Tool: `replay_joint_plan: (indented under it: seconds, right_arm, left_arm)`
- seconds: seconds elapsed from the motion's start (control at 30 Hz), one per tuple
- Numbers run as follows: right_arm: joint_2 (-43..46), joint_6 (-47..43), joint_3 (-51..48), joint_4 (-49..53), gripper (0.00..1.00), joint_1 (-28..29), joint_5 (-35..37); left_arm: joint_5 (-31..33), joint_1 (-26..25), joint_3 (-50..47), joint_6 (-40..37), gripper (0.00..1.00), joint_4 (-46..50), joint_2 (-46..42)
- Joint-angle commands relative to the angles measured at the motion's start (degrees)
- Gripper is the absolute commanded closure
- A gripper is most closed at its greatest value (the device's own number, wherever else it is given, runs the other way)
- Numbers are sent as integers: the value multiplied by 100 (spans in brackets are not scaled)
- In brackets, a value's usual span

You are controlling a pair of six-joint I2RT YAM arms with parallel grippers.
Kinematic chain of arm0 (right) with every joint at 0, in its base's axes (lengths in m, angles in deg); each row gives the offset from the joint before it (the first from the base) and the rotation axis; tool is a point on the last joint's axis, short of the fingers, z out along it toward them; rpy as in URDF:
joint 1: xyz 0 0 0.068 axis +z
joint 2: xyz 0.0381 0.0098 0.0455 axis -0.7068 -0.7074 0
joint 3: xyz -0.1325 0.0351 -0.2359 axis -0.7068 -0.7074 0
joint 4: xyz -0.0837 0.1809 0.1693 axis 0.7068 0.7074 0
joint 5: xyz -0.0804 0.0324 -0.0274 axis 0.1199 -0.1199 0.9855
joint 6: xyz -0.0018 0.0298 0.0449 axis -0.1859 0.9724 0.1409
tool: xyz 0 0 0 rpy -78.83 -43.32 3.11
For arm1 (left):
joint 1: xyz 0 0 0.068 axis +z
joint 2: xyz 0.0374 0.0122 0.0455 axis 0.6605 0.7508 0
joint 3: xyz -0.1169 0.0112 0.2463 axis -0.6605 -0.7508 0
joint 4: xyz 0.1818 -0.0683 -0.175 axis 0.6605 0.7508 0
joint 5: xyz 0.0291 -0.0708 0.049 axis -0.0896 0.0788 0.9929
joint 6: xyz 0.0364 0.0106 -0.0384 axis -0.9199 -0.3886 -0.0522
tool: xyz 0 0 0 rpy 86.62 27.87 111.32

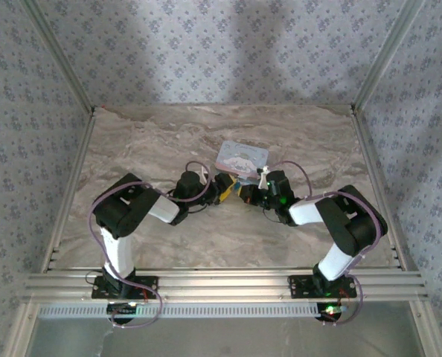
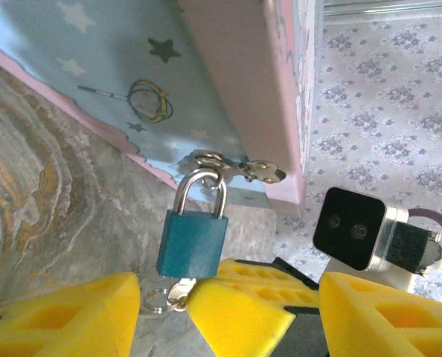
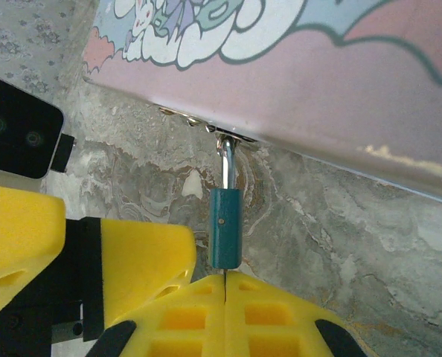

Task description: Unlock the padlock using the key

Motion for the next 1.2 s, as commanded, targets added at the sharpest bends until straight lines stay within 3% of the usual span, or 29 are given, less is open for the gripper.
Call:
replay_joint_plan:
  seconds: [0.0,0.47,0.87,1.17]
  right_arm:
    - [37,22,146,-141,100,-35,-71]
    - [-1,29,166,-167,100,-34,-71]
    - [-74,225,200,-374,100,-96,-115]
    - [-156,331,236,-413,100,-118,-202]
  left_arm:
    - [-62,43,120,-22,34,-483,279]
    - [-297,95,509,-145,33,-244,626]
    - [-603,53,758,-94,42,-65,788]
    - [-632,58,800,-69,58,-76,837]
